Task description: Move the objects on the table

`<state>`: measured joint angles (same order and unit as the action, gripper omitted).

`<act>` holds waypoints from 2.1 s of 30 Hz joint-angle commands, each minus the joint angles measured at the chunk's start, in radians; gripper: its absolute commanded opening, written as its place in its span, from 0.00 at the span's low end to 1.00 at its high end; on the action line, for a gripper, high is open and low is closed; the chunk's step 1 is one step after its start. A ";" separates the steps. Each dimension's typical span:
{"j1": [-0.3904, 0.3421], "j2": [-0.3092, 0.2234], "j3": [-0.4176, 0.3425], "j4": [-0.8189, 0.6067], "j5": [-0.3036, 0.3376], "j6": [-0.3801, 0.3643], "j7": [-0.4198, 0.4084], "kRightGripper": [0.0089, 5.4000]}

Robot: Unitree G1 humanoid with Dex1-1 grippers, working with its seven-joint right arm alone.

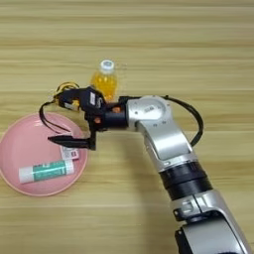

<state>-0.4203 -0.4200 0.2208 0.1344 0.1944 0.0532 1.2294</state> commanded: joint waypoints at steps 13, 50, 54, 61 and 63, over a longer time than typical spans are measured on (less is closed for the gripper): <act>-0.079 0.003 0.061 -0.008 -0.050 0.101 -0.025 0.99; -0.138 0.023 0.212 0.139 -0.240 0.057 0.073 0.68; -0.136 0.026 0.217 0.148 -0.250 0.048 0.072 0.59; -0.136 0.030 0.217 0.154 -0.250 0.044 0.070 0.45; -0.135 0.032 0.216 0.155 -0.250 0.044 0.069 0.41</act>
<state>-0.4821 -0.3816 0.4631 0.3135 -0.0525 0.1176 1.3377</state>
